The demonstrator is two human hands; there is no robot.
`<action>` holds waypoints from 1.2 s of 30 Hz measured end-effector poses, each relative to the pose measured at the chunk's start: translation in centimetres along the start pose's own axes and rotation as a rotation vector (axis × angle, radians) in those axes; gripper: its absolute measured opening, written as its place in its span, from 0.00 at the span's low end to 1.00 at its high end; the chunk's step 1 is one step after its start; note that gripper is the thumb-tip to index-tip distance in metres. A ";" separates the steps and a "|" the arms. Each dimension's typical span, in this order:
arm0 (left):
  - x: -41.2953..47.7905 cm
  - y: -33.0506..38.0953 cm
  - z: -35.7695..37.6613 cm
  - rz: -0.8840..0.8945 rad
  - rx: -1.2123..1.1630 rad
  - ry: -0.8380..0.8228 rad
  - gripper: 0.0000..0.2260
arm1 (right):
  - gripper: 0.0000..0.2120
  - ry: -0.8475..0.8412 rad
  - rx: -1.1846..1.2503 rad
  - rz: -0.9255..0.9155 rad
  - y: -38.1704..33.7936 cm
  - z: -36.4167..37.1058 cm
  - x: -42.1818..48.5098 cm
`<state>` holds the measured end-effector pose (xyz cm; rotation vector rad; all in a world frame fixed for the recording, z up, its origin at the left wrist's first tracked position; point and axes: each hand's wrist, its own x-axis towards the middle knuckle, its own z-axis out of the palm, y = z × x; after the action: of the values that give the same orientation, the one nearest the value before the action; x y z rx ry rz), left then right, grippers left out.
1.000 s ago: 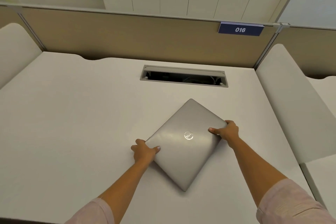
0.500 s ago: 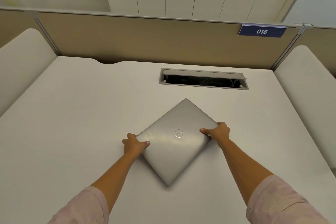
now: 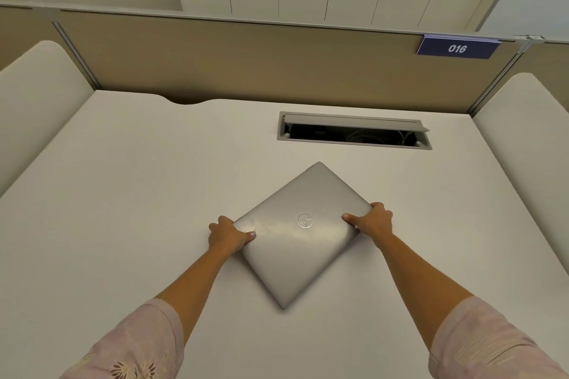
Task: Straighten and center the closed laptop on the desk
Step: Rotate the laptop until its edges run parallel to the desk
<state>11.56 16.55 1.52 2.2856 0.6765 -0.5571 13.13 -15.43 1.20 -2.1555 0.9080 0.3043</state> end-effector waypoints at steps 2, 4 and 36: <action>-0.1 0.0 -0.2 0.037 0.100 -0.003 0.32 | 0.41 -0.013 -0.142 -0.025 -0.3 -0.3 -0.2; -0.6 0.0 -0.1 0.094 0.211 0.048 0.31 | 0.41 -0.002 -0.304 -0.073 -0.6 -0.6 -0.4; -4.0 -3.5 5.9 0.894 0.740 -0.003 0.54 | 0.38 0.114 -0.422 -0.383 2.1 2.6 -2.0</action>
<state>5.15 13.31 -1.98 2.8997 -0.6900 -0.3846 10.42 -13.47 -0.76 -2.7026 0.4993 0.1926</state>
